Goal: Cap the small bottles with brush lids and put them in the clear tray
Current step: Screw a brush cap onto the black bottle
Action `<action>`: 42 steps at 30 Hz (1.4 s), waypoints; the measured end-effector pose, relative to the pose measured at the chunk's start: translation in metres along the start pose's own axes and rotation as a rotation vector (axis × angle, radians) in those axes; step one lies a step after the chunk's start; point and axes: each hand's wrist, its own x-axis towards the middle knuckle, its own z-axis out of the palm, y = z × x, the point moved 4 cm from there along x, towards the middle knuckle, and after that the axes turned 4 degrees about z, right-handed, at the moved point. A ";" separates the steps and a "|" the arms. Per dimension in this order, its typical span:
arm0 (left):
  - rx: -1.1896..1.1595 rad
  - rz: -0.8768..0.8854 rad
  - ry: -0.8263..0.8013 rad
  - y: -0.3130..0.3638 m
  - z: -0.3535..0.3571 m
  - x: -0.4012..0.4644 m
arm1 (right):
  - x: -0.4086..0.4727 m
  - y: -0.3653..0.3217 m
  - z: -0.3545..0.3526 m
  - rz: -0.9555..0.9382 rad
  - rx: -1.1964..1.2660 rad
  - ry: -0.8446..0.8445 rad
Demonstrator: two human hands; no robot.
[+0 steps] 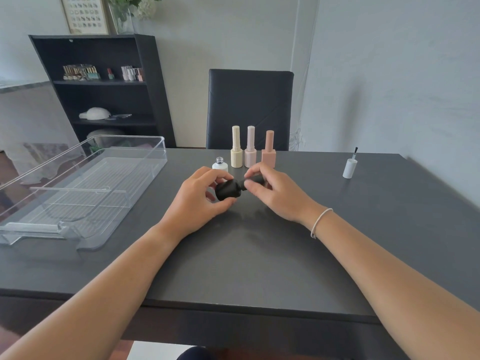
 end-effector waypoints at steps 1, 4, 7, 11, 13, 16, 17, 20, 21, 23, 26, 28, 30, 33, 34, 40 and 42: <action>0.000 0.001 0.002 0.000 0.000 0.000 | 0.000 0.000 0.001 -0.014 -0.008 -0.006; 0.003 0.003 0.001 0.001 0.000 0.000 | 0.000 0.000 0.000 -0.012 -0.036 0.032; 0.009 0.006 -0.002 0.001 0.000 0.000 | 0.000 0.002 -0.004 0.044 -0.044 0.051; 0.002 0.012 0.001 0.001 0.001 0.000 | -0.001 0.001 -0.006 -0.011 -0.018 0.063; 0.002 0.015 -0.004 0.001 0.001 0.000 | 0.000 0.001 -0.006 0.011 -0.019 0.094; 0.001 0.018 0.000 0.001 0.000 0.000 | -0.001 0.001 -0.008 0.045 0.010 0.086; -0.004 0.014 0.007 0.001 0.000 0.000 | -0.001 0.000 -0.008 0.023 0.008 0.066; -0.006 0.007 0.007 0.000 0.000 0.001 | -0.002 -0.001 -0.006 -0.014 -0.029 0.051; -0.005 0.007 0.002 0.000 0.000 0.000 | -0.002 0.000 -0.007 0.004 -0.029 0.068; -0.007 0.007 0.004 0.000 0.000 0.001 | -0.001 0.002 -0.009 0.039 -0.017 0.094; -0.010 0.004 0.014 0.000 0.000 0.001 | -0.001 0.002 -0.009 -0.006 -0.031 0.070; -0.012 0.005 0.009 0.000 0.000 0.001 | -0.001 0.000 -0.008 -0.019 -0.039 0.077; -0.007 0.004 0.000 0.000 0.000 0.001 | 0.000 0.002 -0.009 0.025 -0.012 0.100; -0.004 0.003 0.006 0.001 0.000 0.001 | -0.001 0.002 -0.009 0.001 -0.001 0.066; -0.006 0.003 0.007 0.001 -0.001 0.001 | -0.001 0.001 -0.008 -0.024 -0.014 0.056; -0.013 0.010 -0.023 0.003 0.001 0.000 | 0.000 0.007 -0.011 0.089 -0.013 0.100; -0.014 -0.008 0.001 0.002 0.000 0.001 | -0.001 0.007 -0.009 0.039 -0.019 0.051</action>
